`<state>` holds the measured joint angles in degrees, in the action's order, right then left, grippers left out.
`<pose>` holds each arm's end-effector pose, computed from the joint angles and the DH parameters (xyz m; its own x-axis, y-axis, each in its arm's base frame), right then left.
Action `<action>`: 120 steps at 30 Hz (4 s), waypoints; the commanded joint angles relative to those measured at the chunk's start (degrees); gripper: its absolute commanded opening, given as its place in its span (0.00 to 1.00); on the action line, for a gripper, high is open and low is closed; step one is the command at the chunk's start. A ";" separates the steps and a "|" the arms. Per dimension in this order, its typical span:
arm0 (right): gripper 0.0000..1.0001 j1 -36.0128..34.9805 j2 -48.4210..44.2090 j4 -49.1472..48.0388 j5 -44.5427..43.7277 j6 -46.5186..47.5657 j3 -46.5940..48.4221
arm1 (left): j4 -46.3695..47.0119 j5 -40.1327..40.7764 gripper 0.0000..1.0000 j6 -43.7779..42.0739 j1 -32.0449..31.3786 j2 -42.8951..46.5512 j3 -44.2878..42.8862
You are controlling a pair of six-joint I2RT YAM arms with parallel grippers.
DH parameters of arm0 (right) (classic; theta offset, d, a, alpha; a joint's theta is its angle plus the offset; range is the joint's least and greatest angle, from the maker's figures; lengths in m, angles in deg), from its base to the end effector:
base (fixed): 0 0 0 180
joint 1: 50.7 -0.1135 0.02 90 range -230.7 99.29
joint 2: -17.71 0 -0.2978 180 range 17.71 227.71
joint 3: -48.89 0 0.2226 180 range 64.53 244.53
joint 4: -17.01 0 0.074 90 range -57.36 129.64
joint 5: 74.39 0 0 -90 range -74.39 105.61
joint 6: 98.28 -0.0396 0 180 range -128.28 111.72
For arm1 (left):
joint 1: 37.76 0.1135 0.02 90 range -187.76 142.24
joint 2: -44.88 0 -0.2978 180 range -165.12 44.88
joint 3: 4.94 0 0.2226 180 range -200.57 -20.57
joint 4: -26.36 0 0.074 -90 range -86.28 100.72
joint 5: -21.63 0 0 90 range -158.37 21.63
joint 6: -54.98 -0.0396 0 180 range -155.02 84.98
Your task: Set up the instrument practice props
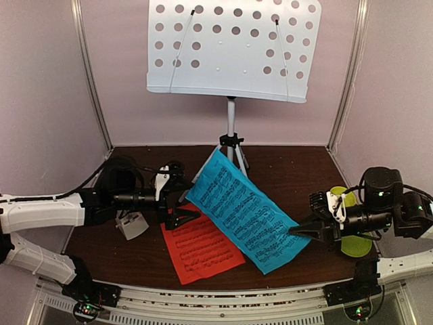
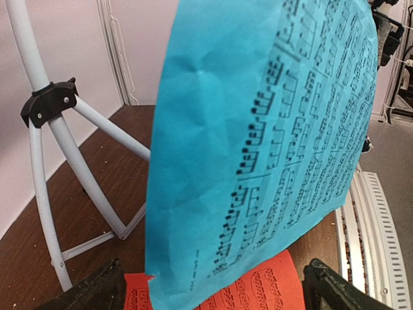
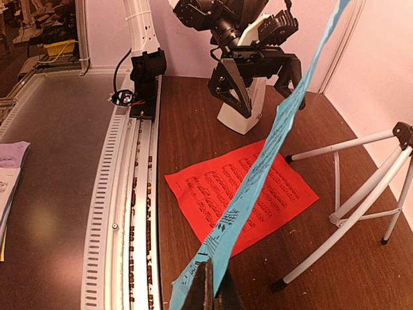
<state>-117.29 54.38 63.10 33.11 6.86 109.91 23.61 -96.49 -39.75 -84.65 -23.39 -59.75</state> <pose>0.0239 0.0853 0.3417 0.1155 -0.3601 -0.9257 -0.9904 0.0296 -0.1351 0.1441 -0.1813 0.3079 -0.1115 0.2256 -0.9678 0.9657 0.2546 -0.0519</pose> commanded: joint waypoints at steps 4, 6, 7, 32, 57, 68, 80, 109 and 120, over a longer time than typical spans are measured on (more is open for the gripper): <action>0.00 -0.90 -1.94 1.94 -1.55 1.58 2.77 | 10.83 -2.04 0.98 1.84 -0.57 0.91 0.26; 0.00 -0.85 -1.95 1.45 -1.99 1.49 2.56 | 12.33 -3.54 0.93 2.40 -0.65 0.97 0.29; 0.00 -0.84 -1.95 1.11 -2.35 1.28 2.34 | 12.63 -4.23 0.89 2.63 -0.65 1.40 0.28; 0.77 -0.78 5.60 -0.04 -22.72 -6.47 7.52 | -27.48 -3.12 0.00 -5.73 -7.51 4.54 -20.86; 0.09 -6.51 25.60 13.69 -24.88 -5.80 28.83 | -48.05 3.39 0.00 -4.06 -11.64 -7.33 -43.26; 0.00 -5.01 20.13 7.97 -21.65 -12.83 29.74 | -38.70 19.44 0.48 -1.24 -11.47 2.95 -37.38; 0.00 -2.14 19.15 0.27 -27.97 -11.31 40.56 | -31.86 47.07 0.60 -1.90 -11.55 3.54 -49.72; 0.00 17.69 34.41 -12.56 -16.80 -10.20 62.19 | -23.60 61.97 0.59 -13.98 -8.35 -22.19 -77.08; 0.00 19.82 41.21 -12.80 -16.78 -9.53 69.59 | -20.71 61.42 0.33 -17.48 -7.25 -23.74 -77.34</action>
<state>-98.10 94.38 51.17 15.84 -3.53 177.32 -2.34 -35.56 -55.01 -92.46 -46.87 -137.15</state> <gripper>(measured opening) 0.009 0.385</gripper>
